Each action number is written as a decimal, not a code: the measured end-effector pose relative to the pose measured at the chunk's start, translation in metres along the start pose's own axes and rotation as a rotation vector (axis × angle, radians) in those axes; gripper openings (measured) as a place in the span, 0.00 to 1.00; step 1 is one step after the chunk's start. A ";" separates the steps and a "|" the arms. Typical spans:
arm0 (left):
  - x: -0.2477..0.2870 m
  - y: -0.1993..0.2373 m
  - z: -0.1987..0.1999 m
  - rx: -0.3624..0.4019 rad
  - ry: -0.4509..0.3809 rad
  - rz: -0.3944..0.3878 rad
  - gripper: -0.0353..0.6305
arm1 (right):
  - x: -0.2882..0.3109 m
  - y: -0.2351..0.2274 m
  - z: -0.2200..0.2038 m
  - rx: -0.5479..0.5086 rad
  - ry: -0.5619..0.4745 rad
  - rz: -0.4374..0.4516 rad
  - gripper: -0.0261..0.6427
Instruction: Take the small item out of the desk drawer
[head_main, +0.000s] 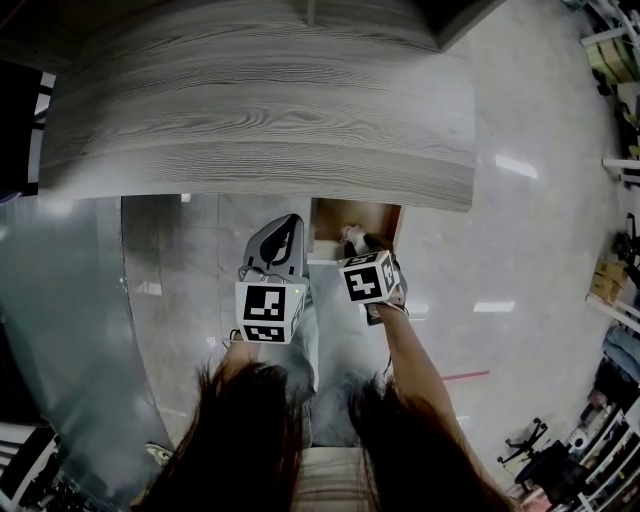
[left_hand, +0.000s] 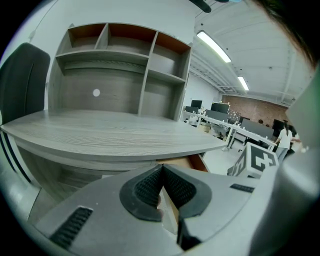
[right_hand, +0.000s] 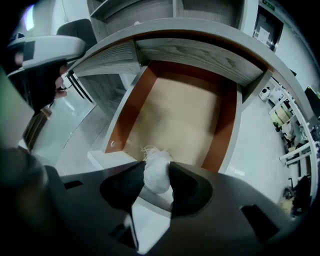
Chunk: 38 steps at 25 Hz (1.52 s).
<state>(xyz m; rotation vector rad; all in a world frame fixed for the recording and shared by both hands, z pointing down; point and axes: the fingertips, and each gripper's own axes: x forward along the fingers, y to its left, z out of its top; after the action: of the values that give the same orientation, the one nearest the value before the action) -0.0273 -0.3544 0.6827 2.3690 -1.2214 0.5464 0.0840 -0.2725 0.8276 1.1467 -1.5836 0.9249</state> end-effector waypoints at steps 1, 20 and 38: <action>-0.001 0.000 0.001 0.002 -0.001 0.001 0.07 | -0.002 0.000 0.000 0.004 -0.006 0.000 0.28; -0.038 -0.019 0.024 0.042 -0.036 -0.001 0.07 | -0.055 0.004 0.012 0.039 -0.146 -0.038 0.28; -0.088 -0.046 0.047 0.080 -0.053 -0.018 0.07 | -0.127 0.015 0.011 0.061 -0.250 -0.077 0.28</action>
<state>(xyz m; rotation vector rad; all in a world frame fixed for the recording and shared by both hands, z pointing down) -0.0291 -0.2964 0.5900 2.4736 -1.2211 0.5388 0.0823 -0.2467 0.7017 1.4001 -1.7052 0.8078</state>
